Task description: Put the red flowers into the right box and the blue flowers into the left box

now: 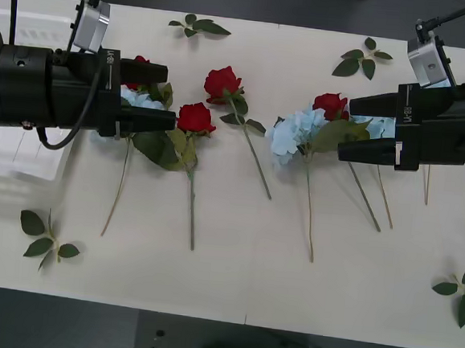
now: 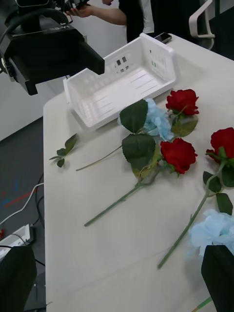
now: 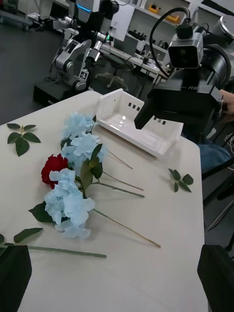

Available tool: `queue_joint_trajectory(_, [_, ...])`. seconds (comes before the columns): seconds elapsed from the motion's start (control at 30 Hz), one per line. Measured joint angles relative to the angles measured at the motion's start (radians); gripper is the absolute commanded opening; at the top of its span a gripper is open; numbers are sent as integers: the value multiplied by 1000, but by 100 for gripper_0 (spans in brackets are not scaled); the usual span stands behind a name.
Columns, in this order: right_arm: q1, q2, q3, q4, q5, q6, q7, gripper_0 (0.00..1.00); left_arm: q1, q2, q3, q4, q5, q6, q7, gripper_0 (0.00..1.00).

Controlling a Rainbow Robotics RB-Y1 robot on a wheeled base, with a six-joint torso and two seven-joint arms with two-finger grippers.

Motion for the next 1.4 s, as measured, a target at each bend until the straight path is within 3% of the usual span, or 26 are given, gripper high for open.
queue_joint_trajectory(0.3, [31, -52, 49, 14, -38, -12, 0, 100, 100, -39, -12, 31, 25, 1, 0, 100])
queue_joint_trajectory(0.43, [31, -123, 55, 14, -68, -40, 0, 100, 56, -20, 6, 79, 25, 24, 1, 100])
queue_joint_trajectory(0.6, [31, -157, 55, 50, -59, -97, -28, 100, -65, -17, 4, 259, 3, 88, 80, 100])
queue_joint_trajectory(0.93, [31, -157, 115, 143, 195, -200, -506, 100, -308, -17, -67, 640, -312, 377, 442, 100])
queue_joint_trajectory(1.2, [18, -150, 115, 254, 418, -183, -870, 100, -309, -37, -78, 675, -534, 468, 648, 100])
queue_joint_trajectory(1.4, [-86, -50, 115, 431, 568, -58, -1076, 100, -309, -76, -78, 679, -604, 476, 684, 100])
